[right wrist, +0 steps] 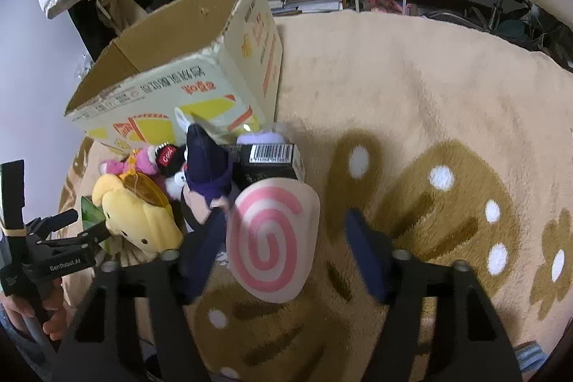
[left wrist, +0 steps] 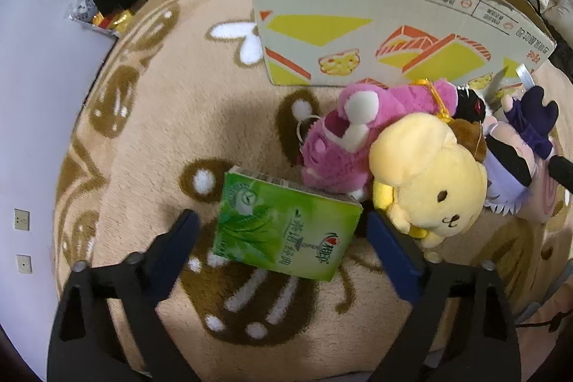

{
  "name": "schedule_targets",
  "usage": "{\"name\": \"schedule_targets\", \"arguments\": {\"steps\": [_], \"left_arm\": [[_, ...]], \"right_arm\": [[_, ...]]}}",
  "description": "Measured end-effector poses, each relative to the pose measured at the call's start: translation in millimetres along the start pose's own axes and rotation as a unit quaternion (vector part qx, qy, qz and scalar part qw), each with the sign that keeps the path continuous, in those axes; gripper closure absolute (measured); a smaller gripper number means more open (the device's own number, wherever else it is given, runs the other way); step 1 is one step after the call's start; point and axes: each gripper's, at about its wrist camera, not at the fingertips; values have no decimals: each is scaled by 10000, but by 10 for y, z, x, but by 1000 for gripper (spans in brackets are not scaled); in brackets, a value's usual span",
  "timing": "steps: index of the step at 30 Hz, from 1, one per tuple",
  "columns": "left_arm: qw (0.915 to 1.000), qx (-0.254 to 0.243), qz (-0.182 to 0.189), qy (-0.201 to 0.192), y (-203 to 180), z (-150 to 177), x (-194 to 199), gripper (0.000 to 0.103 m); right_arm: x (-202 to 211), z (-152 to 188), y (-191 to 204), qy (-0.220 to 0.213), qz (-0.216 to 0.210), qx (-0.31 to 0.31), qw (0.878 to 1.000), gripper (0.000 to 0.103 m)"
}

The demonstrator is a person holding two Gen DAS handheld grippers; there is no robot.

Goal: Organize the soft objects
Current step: 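Lower left tool onto green tissue pack while right tool reaches pink-swirl cushion, then close left tool on tissue pack while right tool grips pink-swirl cushion, lift both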

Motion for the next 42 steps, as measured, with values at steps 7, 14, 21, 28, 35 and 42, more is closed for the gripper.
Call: {"name": "schedule_targets", "arguments": {"steps": [7, 14, 21, 28, 35, 42], "left_arm": [[10000, 28, -22, 60, -10, -13, -39, 24], [9998, 116, 80, -146, 12, 52, 30, 25], [9975, 311, -120, -620, 59, 184, 268, 25], [9817, 419, -151, -1854, 49, 449, 747, 25], [9572, 469, -187, -2851, 48, 694, 1082, 25], [9334, 444, -289, -3549, 10, 871, 1318, 25]], "right_arm": [[-128, -41, -17, 210, -146, -37, 9997, 54], [-129, -28, 73, 180, -49, 161, 9997, 79], [129, 94, 134, -373, 4, 226, 9990, 82], [549, 316, 311, -1463, -15, 634, 9872, 82], [800, 426, 521, -2162, -16, 1077, 9704, 82], [974, 433, 735, -2764, 99, 1425, 9504, 82]]}}
Point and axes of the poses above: each gripper's, at about its wrist camera, not at the fingertips, and x roughly against the way its jaws point, y to its left, z to its underside, and after that the axes turned 15 degrees about y, right-handed
